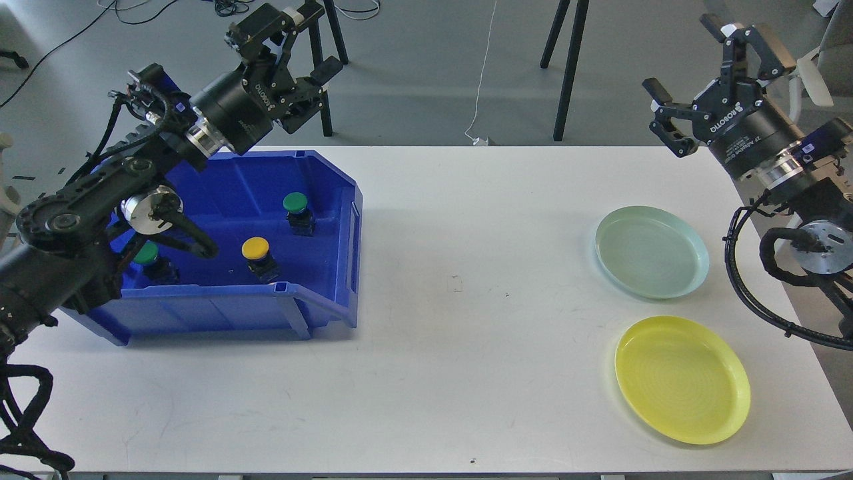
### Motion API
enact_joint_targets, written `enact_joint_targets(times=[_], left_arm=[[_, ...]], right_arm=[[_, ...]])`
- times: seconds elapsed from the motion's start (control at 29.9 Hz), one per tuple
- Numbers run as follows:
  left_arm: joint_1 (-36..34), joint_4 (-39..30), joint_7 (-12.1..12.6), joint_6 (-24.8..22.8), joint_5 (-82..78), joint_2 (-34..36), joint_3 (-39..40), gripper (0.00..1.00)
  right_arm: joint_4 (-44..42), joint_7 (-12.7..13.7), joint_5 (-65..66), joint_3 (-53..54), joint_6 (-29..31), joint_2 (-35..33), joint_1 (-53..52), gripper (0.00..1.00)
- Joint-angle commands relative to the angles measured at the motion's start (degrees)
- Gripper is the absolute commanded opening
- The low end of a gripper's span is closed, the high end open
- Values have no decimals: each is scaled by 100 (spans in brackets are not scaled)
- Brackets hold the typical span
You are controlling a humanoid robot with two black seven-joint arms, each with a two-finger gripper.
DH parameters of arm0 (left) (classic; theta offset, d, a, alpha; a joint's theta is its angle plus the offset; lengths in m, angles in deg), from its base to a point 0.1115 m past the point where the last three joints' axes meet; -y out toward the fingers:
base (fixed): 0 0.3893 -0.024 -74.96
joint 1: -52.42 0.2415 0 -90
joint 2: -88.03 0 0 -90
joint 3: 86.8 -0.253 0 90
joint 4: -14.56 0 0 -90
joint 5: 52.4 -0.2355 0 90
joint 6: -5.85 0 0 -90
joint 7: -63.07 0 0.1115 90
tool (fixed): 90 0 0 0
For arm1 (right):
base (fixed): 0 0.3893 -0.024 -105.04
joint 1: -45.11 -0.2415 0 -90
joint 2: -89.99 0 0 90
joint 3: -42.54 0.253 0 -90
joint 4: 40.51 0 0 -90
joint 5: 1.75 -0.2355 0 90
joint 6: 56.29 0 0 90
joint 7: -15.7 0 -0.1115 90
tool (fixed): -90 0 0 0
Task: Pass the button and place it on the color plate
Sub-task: 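Move the left gripper down into the blue bin toward the yellow button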
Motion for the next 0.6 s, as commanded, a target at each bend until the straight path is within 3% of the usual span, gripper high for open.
enact_joint_targets(times=[0.0, 0.13, 0.23, 0.33, 0.43, 0.5, 0.57], left_arm=[[46, 12, 0, 0, 44, 12, 23, 86], [-24, 20, 0, 0, 79, 39, 58, 86], [-33, -5, 0, 0, 289, -66, 513, 86], [81, -1127, 0, 0, 316, -164, 945, 86], [47, -2498, 0, 0, 54, -50, 841, 86], [-417, -3115, 0, 0, -377, 344, 395, 86], [-1058, -3179, 0, 0, -518, 688, -535, 86]], right_arm=[[-126, 0, -3, 110, 0, 119, 1, 99], [-134, 0, -3, 119, 0, 120, 10, 99], [-178, 0, -3, 119, 0, 120, 19, 99], [-205, 0, -12, 128, 0, 128, 89, 99], [-196, 0, -21, 128, 0, 128, 185, 99], [-205, 0, -21, 154, 0, 120, 256, 99], [-214, 0, -21, 172, 0, 58, 291, 99]])
